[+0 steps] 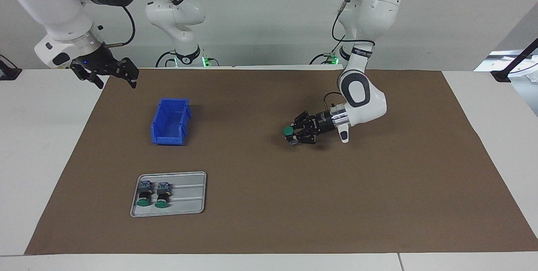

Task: Place and press button with both arms

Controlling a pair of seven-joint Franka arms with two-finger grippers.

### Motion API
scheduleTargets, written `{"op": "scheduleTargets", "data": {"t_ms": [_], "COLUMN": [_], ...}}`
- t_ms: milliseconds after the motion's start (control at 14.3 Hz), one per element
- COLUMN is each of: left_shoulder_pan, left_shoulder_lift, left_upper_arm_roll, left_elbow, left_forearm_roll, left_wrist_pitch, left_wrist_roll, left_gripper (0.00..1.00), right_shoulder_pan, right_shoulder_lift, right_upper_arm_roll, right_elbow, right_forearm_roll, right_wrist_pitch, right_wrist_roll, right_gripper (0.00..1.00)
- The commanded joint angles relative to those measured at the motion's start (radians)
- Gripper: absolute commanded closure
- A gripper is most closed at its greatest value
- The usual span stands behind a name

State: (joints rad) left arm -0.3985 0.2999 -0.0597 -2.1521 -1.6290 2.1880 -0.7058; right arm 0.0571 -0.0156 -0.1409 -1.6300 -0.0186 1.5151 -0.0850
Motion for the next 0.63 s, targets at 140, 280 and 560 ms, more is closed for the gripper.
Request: {"op": "scheduleTargets", "data": {"t_ms": [140, 280, 560], "left_shoulder_pan": [-0.051, -0.052, -0.051], "left_shoulder_lift": [-0.004, -0.004, -0.004], "left_upper_arm_roll": [0.006, 0.006, 0.006], "left_elbow": [-0.018, -0.032, -0.037], "left_forearm_roll": [-0.080, -0.083, -0.097], "left_wrist_pitch": [0.061, 0.065, 0.061], "left_wrist_roll": [0.020, 0.020, 0.020], "left_gripper": [1.00, 1.00, 1.00], "right_shoulder_pan": [-0.003, -0.003, -0.003], "right_shoulder_lift": [-0.021, -0.021, -0.021], "right_upper_arm_roll": [0.000, 0.000, 0.000], "right_elbow": [-0.024, -0.024, -0.024], "right_forearm_roll": [0.006, 0.005, 0.005], "right_wrist_pitch": [0.000, 0.000, 0.000], "right_wrist_roll": [-0.016, -0.016, -0.016], "right_gripper": [0.01, 0.01, 0.01]}}
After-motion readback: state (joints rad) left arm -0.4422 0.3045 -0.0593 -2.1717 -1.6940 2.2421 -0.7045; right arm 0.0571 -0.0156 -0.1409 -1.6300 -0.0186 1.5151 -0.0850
